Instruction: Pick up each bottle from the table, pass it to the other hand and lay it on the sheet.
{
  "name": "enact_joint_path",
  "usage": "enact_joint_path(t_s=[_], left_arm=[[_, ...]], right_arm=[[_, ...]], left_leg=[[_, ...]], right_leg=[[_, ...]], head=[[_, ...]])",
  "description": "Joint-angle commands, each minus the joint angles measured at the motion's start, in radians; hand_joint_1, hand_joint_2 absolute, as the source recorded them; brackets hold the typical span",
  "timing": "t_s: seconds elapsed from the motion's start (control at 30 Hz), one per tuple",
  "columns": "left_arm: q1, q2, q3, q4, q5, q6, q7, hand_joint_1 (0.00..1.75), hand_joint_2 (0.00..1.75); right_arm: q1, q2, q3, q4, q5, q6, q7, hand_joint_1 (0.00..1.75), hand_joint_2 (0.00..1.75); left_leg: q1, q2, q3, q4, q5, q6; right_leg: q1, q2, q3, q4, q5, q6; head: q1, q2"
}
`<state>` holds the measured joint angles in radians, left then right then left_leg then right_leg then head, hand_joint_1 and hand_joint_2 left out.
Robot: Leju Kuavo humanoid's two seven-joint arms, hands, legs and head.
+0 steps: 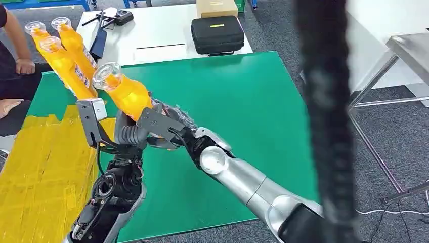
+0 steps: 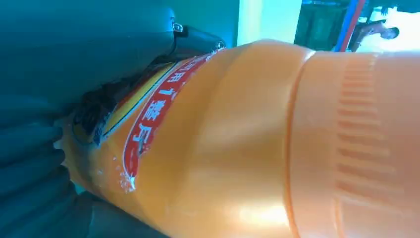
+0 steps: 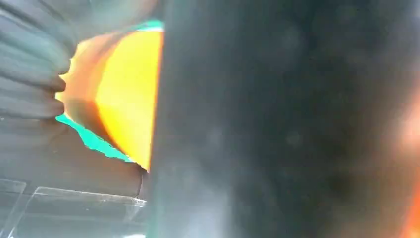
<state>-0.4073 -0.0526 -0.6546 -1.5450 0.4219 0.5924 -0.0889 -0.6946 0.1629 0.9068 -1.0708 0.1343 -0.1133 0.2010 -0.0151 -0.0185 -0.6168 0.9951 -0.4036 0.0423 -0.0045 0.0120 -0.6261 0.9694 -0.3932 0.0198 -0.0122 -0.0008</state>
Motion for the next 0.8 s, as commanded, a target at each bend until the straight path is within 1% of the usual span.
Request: enact_joint_path(t_s=[0.03,0.1,0.13,0.23,0.3,0.33,0.37,0.4,0.43,0.47,0.5,0.53,0.57,0.6,0.63,0.67,0.7,0.73,0.77,0.8], left_arm=[[-0.136,-0.031,-0.116,0.031,0.028,-0.044,0.007,1.75,1.75],[-0.139,-0.03,-0.107,0.018,0.039,-0.041,0.008,1.75,1.75],[-0.137,-0.028,-0.097,0.005,0.048,-0.039,0.006,1.75,1.75],[-0.131,-0.013,-0.054,-0.045,0.1,-0.048,0.01,1.75,1.75],[-0.129,0.0,-0.018,-0.077,0.111,-0.045,-0.01,1.75,1.75],[-0.127,0.009,0.012,-0.103,0.105,-0.037,-0.032,1.75,1.75],[-0.129,0.035,0.048,-0.135,0.088,-0.038,-0.047,1.75,1.75],[-0.13,0.054,0.083,-0.155,0.068,-0.042,-0.057,1.75,1.75],[-0.133,0.076,0.115,-0.168,0.04,-0.054,-0.061,1.75,1.75],[-0.133,0.099,0.166,-0.181,-0.034,-0.068,-0.062,1.75,1.75],[-0.124,0.097,0.206,-0.189,-0.045,-0.1,-0.045,1.75,1.75],[-0.115,0.085,0.236,-0.19,-0.059,-0.13,-0.034,1.75,1.75],[-0.117,0.091,0.237,-0.187,-0.102,-0.121,-0.05,1.75,1.75],[-0.119,0.103,0.239,-0.182,-0.157,-0.102,-0.068,1.75,1.75],[-0.12,0.142,0.259,-0.157,-0.317,-0.035,-0.106,1.75,1.75],[-0.119,0.165,0.278,-0.133,-0.387,-0.011,-0.118,1.75,1.75],[-0.115,0.183,0.309,-0.096,-0.447,0.002,-0.139,1.75,1.75],[-0.114,0.198,0.324,-0.054,-0.54,0.029,-0.144,1.75,1.75],[-0.112,0.199,0.344,-0.021,-0.565,0.03,-0.146,1.75,1.75],[-0.112,0.212,0.348,0.02,-0.64,0.048,-0.143,1.75,1.75]], right_arm=[[0.022,0.015,0.078,0.015,-0.032,0.004,-0.001,0.0,0.0],[0.023,0.002,0.056,0.004,-0.037,-0.003,0.006,0.0,0.0],[0.028,-0.009,0.04,-0.003,-0.036,-0.005,0.012,0.0,0.0],[0.047,-0.04,0.013,-0.01,-0.027,-0.01,0.023,0.0,0.0],[0.046,-0.062,0.002,-0.003,-0.014,-0.02,0.026,0.0,0.0],[0.041,-0.086,0.009,0.0,0.059,-0.069,0.03,0.0,0.0],[0.054,-0.113,0.002,-0.013,0.12,-0.092,0.023,0.0,0.0],[0.064,-0.14,-0.003,-0.023,0.171,-0.102,0.028,0.0,0.0],[0.087,-0.164,-0.028,-0.041,0.207,-0.114,0.024,0.0,0.0],[0.124,-0.193,-0.079,-0.07,0.253,-0.12,0.01,0.0,0.0],[0.145,-0.206,-0.112,-0.086,0.271,-0.106,-0.006,0.0,0.0],[0.159,-0.207,-0.14,-0.094,0.288,-0.087,-0.018,0.0,0.0],[0.163,-0.208,-0.149,-0.097,0.31,-0.096,-0.014,0.0,0.0],[0.171,-0.217,-0.161,-0.105,0.329,-0.111,-0.012,0.0,0.0],[0.206,-0.246,-0.21,-0.158,0.368,-0.135,-0.022,0.0,0.0],[0.23,-0.271,-0.246,-0.197,0.38,-0.14,-0.033,0.0,0.0],[0.262,-0.296,-0.293,-0.246,0.379,-0.135,-0.051,0.0,0.0],[0.288,-0.309,-0.333,-0.286,0.367,-0.131,-0.07,0.0,0.0],[0.312,-0.322,-0.36,-0.327,0.371,-0.133,-0.081,0.0,0.0],[0.329,-0.327,-0.384,-0.358,0.344,-0.12,-0.1,0.0,0.0]], left_leg=[[0.002,-0.003,0.004,0.002,-0.003,-0.003],[0.003,-0.003,0.008,0.004,-0.006,-0.005],[0.002,-0.004,0.004,0.003,-0.004,-0.004],[0.002,-0.003,0.003,0.002,-0.002,-0.003],[0.003,-0.002,0.008,0.003,-0.005,-0.005],[0.002,-0.002,0.004,0.002,-0.003,-0.003],[0.002,-0.002,0.002,0.002,-0.002,-0.003],[0.002,-0.002,0.004,0.003,-0.004,-0.004],[0.002,-0.001,0.003,0.002,-0.002,-0.003],[0.002,-0.002,0.006,0.002,-0.003,-0.004],[0.002,-0.001,0.004,0.001,-0.001,-0.003],[0.003,-0.001,0.006,0.001,-0.003,-0.004],[0.002,0.001,0.004,0.001,-0.002,-0.003],[0.002,0.001,0.003,0.0,-0.001,-0.002],[0.002,-0.003,0.005,0.0,-0.001,-0.003],[0.002,-0.005,0.007,0.0,-0.002,-0.004],[0.001,-0.009,0.004,0.0,-0.001,-0.002],[0.0,-0.005,0.001,0.0,0.0,-0.002],[0.001,-0.002,0.002,0.0,-0.001,-0.003],[0.001,0.0,0.006,0.001,-0.003,-0.005]], right_leg=[[0.002,-0.005,0.006,0.001,-0.003,0.0],[0.003,-0.007,0.01,0.003,-0.007,-0.001],[0.002,-0.007,0.007,0.002,-0.005,0.0],[0.002,-0.005,0.005,0.0,-0.003,0.0],[0.003,-0.005,0.01,0.001,-0.006,0.0],[0.002,-0.005,0.006,0.001,-0.003,0.0],[0.002,-0.005,0.004,0.001,-0.002,0.0],[0.002,-0.005,0.006,0.002,-0.004,0.0],[0.002,-0.004,0.005,0.0,-0.003,0.0],[0.003,-0.005,0.008,0.0,-0.004,-0.001],[0.002,-0.004,0.005,-0.001,-0.002,-0.001],[0.003,-0.005,0.008,-0.001,-0.002,-0.003],[0.003,-0.003,0.004,-0.001,-0.001,-0.003],[0.002,-0.002,0.004,-0.001,0.0,-0.003],[0.002,-0.006,0.007,-0.001,-0.001,-0.003],[0.002,-0.008,0.009,-0.001,-0.003,-0.003],[0.001,-0.01,0.006,0.0,-0.001,-0.002],[0.0,-0.006,0.002,0.0,0.0,-0.002],[0.001,-0.004,0.004,0.0,0.0,-0.002],[0.001,-0.004,0.008,0.0,-0.001,-0.003]], head=[[0.0,0.0],[0.0,0.0],[0.0,0.0],[0.0,0.0],[0.0,0.0],[0.0,0.0],[0.0,0.0],[0.0,0.0],[0.0,0.0],[0.0,0.0],[0.0,0.0],[0.0,0.0],[0.0,0.0],[-0.002,0.0],[0.002,0.0],[-0.001,0.0],[0.002,0.0],[0.001,0.0],[0.0,0.0],[0.0,0.0]])
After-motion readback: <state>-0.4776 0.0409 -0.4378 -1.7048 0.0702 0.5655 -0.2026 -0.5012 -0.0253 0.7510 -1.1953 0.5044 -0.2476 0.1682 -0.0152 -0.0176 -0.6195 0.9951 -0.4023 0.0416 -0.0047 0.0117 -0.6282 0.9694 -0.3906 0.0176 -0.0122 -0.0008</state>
